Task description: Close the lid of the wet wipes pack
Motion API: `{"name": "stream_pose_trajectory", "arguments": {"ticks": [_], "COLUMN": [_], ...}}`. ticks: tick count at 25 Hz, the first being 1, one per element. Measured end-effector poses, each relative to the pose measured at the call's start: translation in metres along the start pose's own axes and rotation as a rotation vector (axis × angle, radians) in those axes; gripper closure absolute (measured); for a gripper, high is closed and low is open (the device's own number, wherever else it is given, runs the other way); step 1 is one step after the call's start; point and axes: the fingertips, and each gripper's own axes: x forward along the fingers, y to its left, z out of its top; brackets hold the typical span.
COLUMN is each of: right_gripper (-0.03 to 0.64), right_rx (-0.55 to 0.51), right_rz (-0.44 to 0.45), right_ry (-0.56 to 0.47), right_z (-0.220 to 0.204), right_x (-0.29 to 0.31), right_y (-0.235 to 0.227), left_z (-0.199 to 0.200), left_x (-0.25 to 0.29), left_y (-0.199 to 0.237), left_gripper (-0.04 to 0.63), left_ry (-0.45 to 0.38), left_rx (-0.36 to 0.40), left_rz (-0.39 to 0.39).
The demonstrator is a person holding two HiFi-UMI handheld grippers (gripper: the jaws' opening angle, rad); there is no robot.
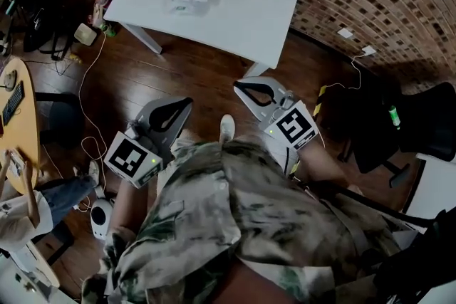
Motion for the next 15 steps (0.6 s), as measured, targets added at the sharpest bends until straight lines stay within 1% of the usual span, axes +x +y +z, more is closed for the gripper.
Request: {"name": "stream_pose_trajectory", "arguments": {"ticks": [7,11,15], "right_gripper": [0.611,0.611,0.611], "right_rx": [-0.015,-0.008,0.025], "right_rz": [0.02,0.005,-0.035], "right_ry": [0.025,0.084,0.153], "right_z": [-0.03,-0.058,-0.087], "right_x": [0.05,0.084,0.121], "right_y": [-0.061,-0.1,-0.142], "left_z": [0.007,0.01,0.017], "left_x": [0.031,0.051,0.069], "left_y": [0.046,0.08,0.121], "left_gripper": [0.595,0.595,0.595], "left_ry": [0.037,0.031,0.026], "left_rx": [-0.018,-0.021,-0.014], "left_rz": [0.003,-0.018,-0.066]}}
